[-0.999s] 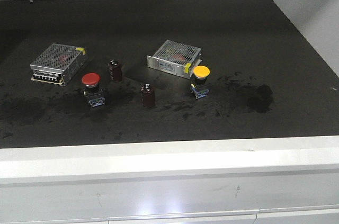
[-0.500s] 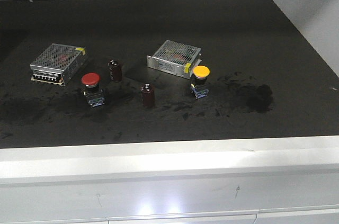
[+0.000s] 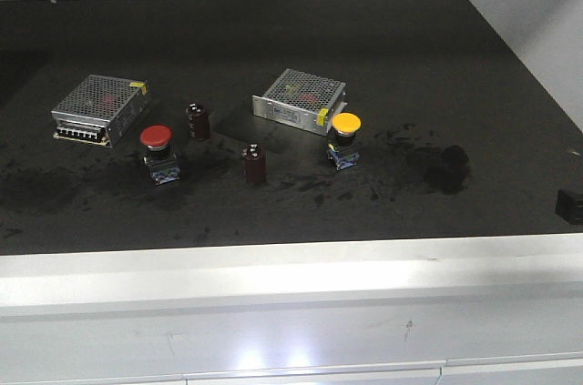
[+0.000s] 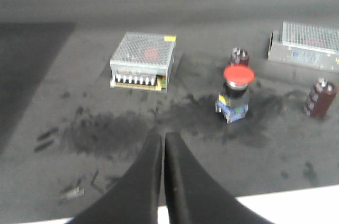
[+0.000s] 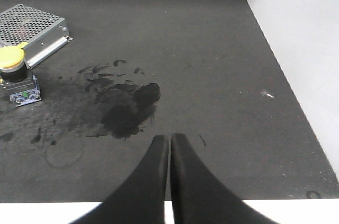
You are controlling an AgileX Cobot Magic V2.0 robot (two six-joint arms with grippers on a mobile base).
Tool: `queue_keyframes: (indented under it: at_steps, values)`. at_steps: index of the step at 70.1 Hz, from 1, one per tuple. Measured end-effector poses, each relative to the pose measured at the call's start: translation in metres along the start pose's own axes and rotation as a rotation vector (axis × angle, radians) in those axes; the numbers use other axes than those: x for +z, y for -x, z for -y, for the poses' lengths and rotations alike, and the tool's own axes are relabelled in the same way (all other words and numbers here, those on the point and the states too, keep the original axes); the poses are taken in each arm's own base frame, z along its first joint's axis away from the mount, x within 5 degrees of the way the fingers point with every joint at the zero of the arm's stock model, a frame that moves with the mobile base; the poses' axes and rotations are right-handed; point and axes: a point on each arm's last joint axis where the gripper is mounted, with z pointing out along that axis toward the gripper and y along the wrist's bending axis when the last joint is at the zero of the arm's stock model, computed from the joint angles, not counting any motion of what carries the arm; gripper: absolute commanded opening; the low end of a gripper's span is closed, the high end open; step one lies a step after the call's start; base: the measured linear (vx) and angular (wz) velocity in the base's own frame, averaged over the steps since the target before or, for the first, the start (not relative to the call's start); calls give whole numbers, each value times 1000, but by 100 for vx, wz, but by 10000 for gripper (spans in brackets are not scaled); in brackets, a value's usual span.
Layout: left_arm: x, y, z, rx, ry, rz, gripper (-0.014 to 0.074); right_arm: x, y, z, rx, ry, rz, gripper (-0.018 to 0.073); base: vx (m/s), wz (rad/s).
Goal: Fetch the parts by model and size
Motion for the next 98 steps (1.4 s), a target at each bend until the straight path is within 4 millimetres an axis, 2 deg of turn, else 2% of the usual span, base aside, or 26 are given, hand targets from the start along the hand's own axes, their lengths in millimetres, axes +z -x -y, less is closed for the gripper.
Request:
queue_keyframes:
  at_steps: [5,13,26,31,38,46,50,65,76,87,98]
  values:
    - [0,-1,0,0,0,-12,63,0,0,0,1,0,0,55,0,0]
    - [0,-1,0,0,0,-12,160,0,0,-1,2,4,-5,182,0,0]
    - [1,-1,0,0,1,-17,414,-1,-1,-13,-66,68,-6,431,0,0]
    - [4,-2,0,-2,1,-34,495,-1,-1,-16,-79,85,-5,489,0,0]
    - [10,-4,1,-16,-5,-71,560,-1,-1,-17,-81,91,-7,522,0,0]
    - [17,0,3,-26,-17,-126,573,-1,-1,-17,-82,91,-7,522,0,0]
    - [22,9,5,-40,-25,-143,573,-1,-1,-17,-83,91,-7,522,0,0]
    - [47,56,11,-91,-52,-208,573,-1,-1,-17,-83,91,-7,522,0,0]
    - [78,91,23,-87,-91,-280,573,-1,-1,-17,-83,91,-7,522,0,0]
    - [115,112,43,-82,-140,-360,573,-1,-1,-17,-83,91,-7,522,0,0]
    - [156,115,63,-72,-163,-457,573,-1,-1,-17,-83,91,-7,521,0,0]
